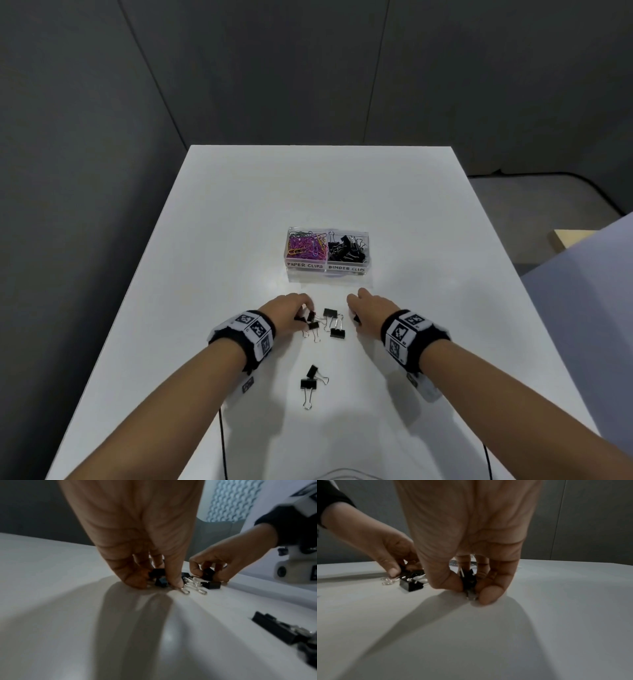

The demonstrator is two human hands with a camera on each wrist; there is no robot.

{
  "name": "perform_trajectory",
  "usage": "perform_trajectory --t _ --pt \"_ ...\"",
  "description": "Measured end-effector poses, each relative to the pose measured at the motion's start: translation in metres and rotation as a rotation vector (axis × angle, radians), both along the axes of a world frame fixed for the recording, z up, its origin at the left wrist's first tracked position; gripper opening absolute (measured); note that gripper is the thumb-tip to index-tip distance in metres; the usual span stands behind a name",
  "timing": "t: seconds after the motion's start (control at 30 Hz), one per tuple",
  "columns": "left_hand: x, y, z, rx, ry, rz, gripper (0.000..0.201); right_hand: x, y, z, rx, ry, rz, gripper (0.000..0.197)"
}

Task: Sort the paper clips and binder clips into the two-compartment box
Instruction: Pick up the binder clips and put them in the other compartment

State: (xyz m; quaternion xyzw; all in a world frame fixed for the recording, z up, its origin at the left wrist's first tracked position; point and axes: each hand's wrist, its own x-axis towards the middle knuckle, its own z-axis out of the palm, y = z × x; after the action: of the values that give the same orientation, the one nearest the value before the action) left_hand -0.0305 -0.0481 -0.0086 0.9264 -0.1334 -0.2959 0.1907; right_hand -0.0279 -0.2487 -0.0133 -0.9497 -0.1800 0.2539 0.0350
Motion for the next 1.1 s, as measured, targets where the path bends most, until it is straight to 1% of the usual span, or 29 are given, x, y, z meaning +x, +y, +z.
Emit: perform_trajectory --t 0.07,0.17,0.27,0.37,0.43,0.5,0.57,0.6,0.67,0.73,0.77,0.8,0.9,1.0,1.1 --pt "0.003 -0.001 0.001 0.014 0.005 -0.014 0.027 -0.003 0.0 -0.002 -0.007 -0.039 0.019 0.025" --pt "0.003 0.0 0.003 0.001 0.0 -0.004 0.022 -0.006 -0.004 -0.004 0.015 -0.075 0.033 0.024" --pt "0.004 0.005 0.003 -0.043 -0.023 0.05 0.028 -0.006 -0.007 -0.003 0.022 -0.054 -0.006 0.026" --pt "0.004 0.009 0.003 -0.099 -0.03 0.125 0.045 -0.004 -0.008 -0.001 0.034 -0.03 -0.059 0.023" --pt "0.004 0.008 0.005 -0.111 -0.056 0.142 0.054 -0.004 -0.009 0.0 0.041 -0.039 -0.064 0.022" --pt "0.005 0.006 0.007 -0.105 -0.05 0.155 0.053 -0.003 -0.009 0.002 0.037 -0.029 -0.049 0.016" --pt "0.003 0.004 0.007 -0.083 -0.033 0.151 0.044 -0.002 -0.009 0.004 0.044 -0.015 -0.057 0.002" --pt "0.001 0.003 0.007 -0.065 -0.032 0.136 0.041 -0.001 -0.009 0.005 0.063 -0.021 -0.069 0.005" --pt "-0.003 0.001 0.004 -0.021 -0.019 0.085 0.042 0.001 -0.006 0.007 0.123 -0.018 -0.084 0.004" --pt "-0.005 0.0 0.002 0.017 0.002 0.033 0.047 0.003 0.0 0.008 0.17 0.002 -0.058 0.026" --pt "-0.005 0.0 0.002 0.025 0.008 0.02 0.047 0.003 0.002 0.009 0.176 0.01 -0.029 0.033" --pt "-0.005 0.0 0.001 0.029 0.015 0.018 0.047 0.004 0.005 0.01 0.168 0.008 0.013 0.036" --pt "-0.006 0.004 0.001 0.01 0.032 0.057 0.043 0.006 0.011 0.01 0.138 0.002 0.118 0.035" --pt "-0.006 0.006 0.001 -0.006 0.024 0.073 0.037 0.007 0.012 0.009 0.093 -0.001 0.179 0.038" --pt "-0.004 0.007 0.002 -0.008 0.045 0.087 0.042 0.006 0.014 0.006 0.051 -0.021 0.207 0.035"
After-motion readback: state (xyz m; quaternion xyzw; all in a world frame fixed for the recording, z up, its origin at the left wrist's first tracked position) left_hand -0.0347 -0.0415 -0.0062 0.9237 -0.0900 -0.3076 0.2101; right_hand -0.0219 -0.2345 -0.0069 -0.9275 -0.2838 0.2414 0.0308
